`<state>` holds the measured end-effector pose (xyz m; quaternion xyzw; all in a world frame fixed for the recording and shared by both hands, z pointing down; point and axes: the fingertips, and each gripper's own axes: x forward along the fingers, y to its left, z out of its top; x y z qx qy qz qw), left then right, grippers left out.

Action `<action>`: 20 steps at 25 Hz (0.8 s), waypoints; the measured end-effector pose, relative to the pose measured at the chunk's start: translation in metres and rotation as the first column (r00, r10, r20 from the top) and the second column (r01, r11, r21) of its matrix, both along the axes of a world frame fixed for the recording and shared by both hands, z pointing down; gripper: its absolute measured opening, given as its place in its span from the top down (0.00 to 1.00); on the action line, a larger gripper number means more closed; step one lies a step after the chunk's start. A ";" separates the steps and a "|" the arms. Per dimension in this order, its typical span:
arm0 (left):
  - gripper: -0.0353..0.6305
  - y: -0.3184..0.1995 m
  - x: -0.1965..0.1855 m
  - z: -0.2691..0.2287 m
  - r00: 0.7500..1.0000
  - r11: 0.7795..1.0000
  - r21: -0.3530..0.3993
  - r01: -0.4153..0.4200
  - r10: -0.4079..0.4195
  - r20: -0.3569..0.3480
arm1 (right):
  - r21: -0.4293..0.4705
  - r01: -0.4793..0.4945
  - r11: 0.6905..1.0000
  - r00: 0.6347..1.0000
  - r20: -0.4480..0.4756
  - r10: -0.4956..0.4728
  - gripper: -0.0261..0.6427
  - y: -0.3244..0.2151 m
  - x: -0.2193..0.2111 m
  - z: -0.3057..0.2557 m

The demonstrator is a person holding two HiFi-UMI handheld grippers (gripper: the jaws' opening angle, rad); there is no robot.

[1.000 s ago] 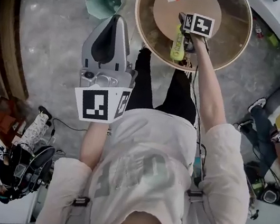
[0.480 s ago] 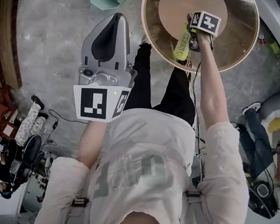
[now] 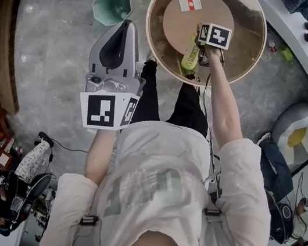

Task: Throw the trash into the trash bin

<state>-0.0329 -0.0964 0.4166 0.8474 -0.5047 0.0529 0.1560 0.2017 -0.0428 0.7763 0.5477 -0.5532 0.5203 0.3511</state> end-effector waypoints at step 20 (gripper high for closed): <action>0.93 -0.005 0.004 -0.134 0.985 0.949 0.271 0.159 -0.133 -0.112 | 0.676 0.254 0.692 0.963 -0.110 -0.246 0.77 -0.063 -0.046 -0.317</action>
